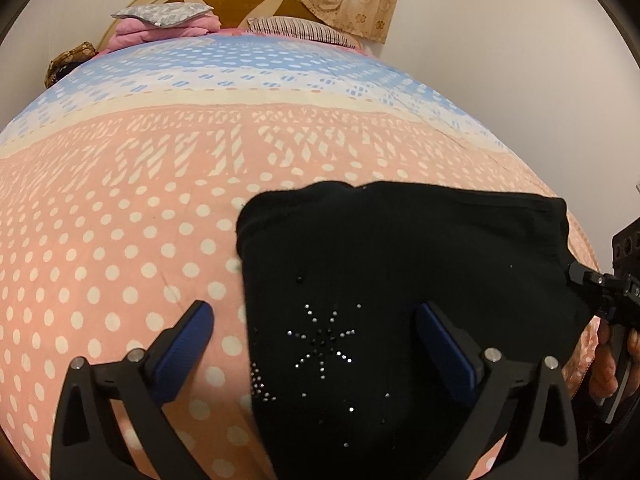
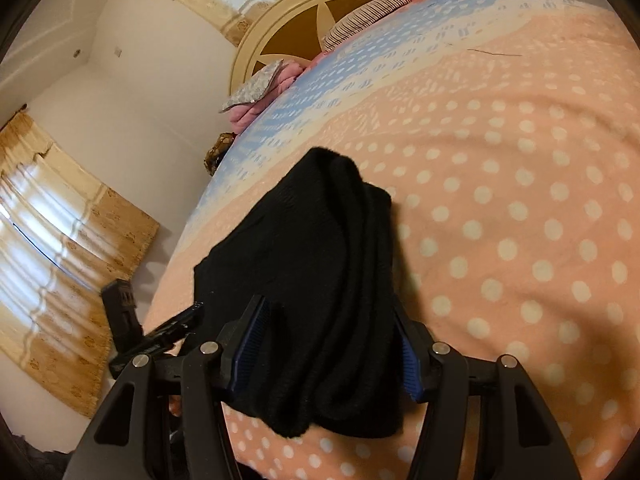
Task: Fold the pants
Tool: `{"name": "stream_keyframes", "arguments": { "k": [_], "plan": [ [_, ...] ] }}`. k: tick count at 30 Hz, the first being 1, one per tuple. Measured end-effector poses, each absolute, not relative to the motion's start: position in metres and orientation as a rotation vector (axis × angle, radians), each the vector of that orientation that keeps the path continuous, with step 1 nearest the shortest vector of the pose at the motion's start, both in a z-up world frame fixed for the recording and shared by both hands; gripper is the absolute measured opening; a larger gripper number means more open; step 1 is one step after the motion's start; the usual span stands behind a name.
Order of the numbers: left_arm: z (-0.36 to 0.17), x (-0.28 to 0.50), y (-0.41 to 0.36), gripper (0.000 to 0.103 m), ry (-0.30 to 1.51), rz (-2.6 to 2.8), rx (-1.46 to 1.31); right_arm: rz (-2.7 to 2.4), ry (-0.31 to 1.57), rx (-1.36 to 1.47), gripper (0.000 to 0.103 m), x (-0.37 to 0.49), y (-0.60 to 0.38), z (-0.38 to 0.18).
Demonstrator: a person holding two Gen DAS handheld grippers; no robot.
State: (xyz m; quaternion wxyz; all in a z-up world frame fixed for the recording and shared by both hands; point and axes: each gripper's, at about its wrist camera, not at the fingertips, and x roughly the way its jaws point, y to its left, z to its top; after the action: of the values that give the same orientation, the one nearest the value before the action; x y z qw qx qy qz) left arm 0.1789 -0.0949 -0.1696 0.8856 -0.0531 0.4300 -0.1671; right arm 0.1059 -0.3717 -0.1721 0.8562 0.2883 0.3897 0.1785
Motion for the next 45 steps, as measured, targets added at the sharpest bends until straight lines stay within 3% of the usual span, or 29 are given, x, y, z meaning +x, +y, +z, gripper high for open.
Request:
{"name": "stream_keyframes", "arguments": {
  "k": [6,7,8,9,10,13,15,25,32,39,45],
  "plan": [
    [-0.169,0.182,-0.094,0.100,0.899,-0.366,-0.119,0.372,0.795,0.664,0.039,0.105,-0.378,-0.179],
    [-0.168,0.180,-0.094,0.094,0.888,-0.391,-0.130,0.373,0.794,0.659,0.036,0.104,-0.377,-0.178],
    [-0.167,0.179,-0.093,0.073,0.882,-0.424,-0.144,0.376,0.786,0.642,0.034,0.103,-0.375,-0.175],
    [-0.167,0.178,-0.094,0.063,0.881,-0.452,-0.157,0.381,0.778,0.628,0.032,0.102,-0.371,-0.172],
    [-0.166,0.177,-0.095,0.061,0.880,-0.461,-0.159,0.380,0.770,0.610,0.031,0.101,-0.369,-0.169],
    [-0.164,0.175,-0.094,0.042,0.861,-0.458,-0.131,0.386,0.745,0.573,0.029,0.097,-0.362,-0.160],
    [-0.163,0.174,-0.086,0.019,0.850,-0.460,-0.168,0.394,0.733,0.570,0.028,0.096,-0.361,-0.155],
    [-0.125,0.160,-0.057,0.013,0.759,-0.477,-0.246,0.461,0.667,0.522,0.027,0.104,-0.329,-0.114],
    [-0.090,0.166,0.014,0.013,0.677,-0.347,-0.230,0.608,0.714,0.462,0.026,0.185,-0.252,-0.092],
    [-0.091,0.168,0.110,0.013,0.636,-0.123,-0.236,0.742,0.792,0.420,0.026,0.276,-0.140,-0.099],
    [-0.123,0.177,0.160,0.012,0.669,0.009,-0.261,0.783,0.898,0.368,0.026,0.325,-0.056,-0.134]
  ]
}}
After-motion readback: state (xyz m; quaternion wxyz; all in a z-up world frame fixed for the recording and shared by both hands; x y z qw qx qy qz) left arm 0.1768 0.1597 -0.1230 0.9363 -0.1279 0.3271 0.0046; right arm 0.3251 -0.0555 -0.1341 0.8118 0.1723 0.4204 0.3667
